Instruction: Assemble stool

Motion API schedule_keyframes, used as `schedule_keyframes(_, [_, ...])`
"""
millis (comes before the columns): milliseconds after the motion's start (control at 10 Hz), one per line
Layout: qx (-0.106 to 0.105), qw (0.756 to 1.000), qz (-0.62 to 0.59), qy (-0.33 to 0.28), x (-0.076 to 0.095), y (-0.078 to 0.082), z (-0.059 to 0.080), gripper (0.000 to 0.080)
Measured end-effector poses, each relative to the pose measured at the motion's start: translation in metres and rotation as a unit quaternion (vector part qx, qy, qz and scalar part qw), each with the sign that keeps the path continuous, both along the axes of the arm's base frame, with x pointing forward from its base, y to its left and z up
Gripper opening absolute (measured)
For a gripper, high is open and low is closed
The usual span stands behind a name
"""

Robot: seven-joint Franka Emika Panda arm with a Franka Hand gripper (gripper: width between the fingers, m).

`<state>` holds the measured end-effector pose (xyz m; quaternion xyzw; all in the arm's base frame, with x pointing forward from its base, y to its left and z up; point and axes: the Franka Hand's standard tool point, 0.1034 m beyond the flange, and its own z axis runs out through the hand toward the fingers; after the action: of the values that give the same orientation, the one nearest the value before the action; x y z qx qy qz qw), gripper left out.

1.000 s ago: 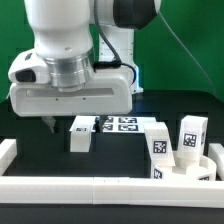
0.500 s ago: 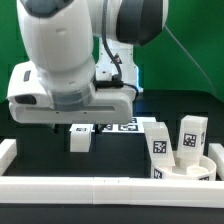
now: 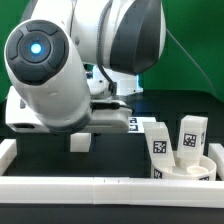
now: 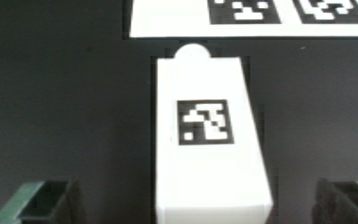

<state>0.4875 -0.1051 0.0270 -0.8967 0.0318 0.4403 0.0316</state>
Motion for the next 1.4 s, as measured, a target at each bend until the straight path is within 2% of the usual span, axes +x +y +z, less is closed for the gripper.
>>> schedule_keyframes(200, [-0.017,1.0,-0.013,0.013,-0.008,0.004,-0.009,0.0649])
schedule_keyframes(400, [-0.019,1.0,-0.016,0.012,-0.016,0.001,-0.02,0.0649])
schedule_keyframes(700, [-0.018,1.0,-0.014,0.012,-0.018,0.004,-0.022,0.0637])
schedule_keyframes(800, [-0.017,1.0,-0.014,0.012,-0.018,0.005,-0.022,0.047])
schedule_keyframes(900, [-0.017,1.0,-0.014,0.012,-0.017,0.004,-0.022,0.0335])
schedule_keyframes(1100, [-0.008,1.0,-0.009,0.009,-0.016,0.002,-0.021,0.0335])
schedule_keyframes(1200, [-0.001,1.0,-0.003,0.002,-0.012,0.001,-0.017,0.0335])
schedule_keyframes(1300, [0.009,1.0,0.003,-0.006,-0.005,0.002,-0.006,0.0335])
schedule_keyframes(1400, [0.017,1.0,0.006,-0.012,0.003,0.004,0.013,0.0335])
